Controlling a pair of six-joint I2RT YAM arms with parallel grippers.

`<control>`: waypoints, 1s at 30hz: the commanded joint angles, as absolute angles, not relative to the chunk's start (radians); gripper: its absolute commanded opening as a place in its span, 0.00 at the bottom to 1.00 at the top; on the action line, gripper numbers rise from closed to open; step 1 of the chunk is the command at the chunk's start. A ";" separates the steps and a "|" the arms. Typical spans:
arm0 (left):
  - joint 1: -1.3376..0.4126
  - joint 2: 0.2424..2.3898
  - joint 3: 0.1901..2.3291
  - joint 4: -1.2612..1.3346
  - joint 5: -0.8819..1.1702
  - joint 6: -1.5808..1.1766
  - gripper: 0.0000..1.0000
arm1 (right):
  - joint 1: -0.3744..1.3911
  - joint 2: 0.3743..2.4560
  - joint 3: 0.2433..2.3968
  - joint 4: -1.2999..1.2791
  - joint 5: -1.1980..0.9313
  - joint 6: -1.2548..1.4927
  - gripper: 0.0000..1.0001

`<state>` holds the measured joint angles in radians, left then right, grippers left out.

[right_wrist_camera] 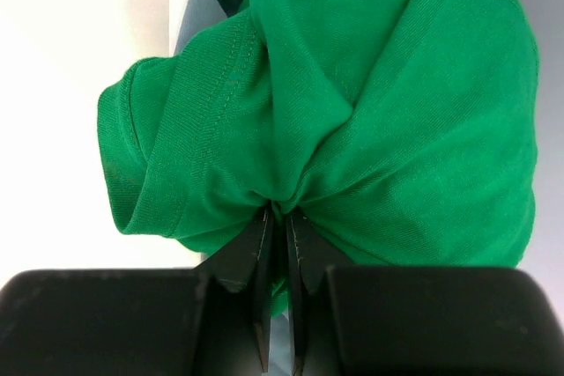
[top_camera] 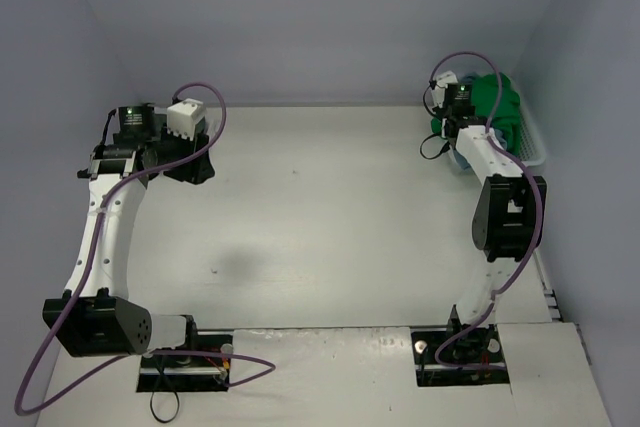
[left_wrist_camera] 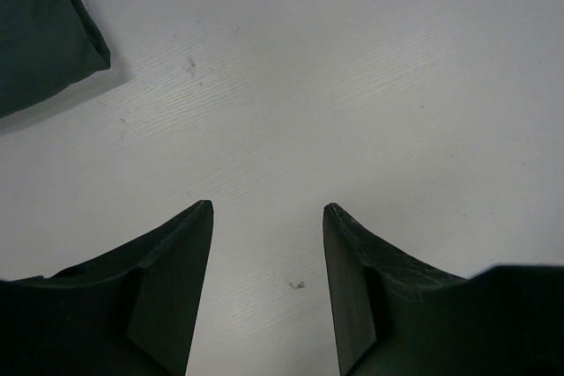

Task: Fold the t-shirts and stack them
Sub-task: Grab crumpled tshirt from bin with the right arm

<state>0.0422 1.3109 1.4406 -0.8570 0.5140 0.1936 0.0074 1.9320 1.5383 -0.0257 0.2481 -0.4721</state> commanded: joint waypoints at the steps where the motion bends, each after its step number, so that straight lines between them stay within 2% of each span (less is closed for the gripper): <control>1: 0.046 1.275 1.462 -0.836 0.509 0.192 0.48 | 0.005 1.858 1.548 0.028 0.293 -0.477 0.00; 6: 0.046 1.272 1.462 -0.841 0.497 0.192 0.48 | 0.005 1.789 1.584 0.005 0.302 -0.506 0.00; 18: 0.046 1.244 1.444 -0.845 0.460 0.196 0.48 | 0.005 1.606 1.839 -0.078 0.315 -0.606 0.00; 23: 0.046 1.226 1.427 -0.844 0.446 0.193 0.48 | -0.023 1.549 1.882 0.012 0.299 -0.652 0.00; 30: 0.046 1.197 1.414 -0.853 0.433 0.192 0.48 | -0.023 1.552 2.106 0.124 0.310 -0.755 0.00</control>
<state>0.0422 1.2331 1.3930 -0.8688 0.4435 0.1936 -0.0246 1.5787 1.9892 -0.0574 0.2916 -0.6880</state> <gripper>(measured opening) 0.476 0.035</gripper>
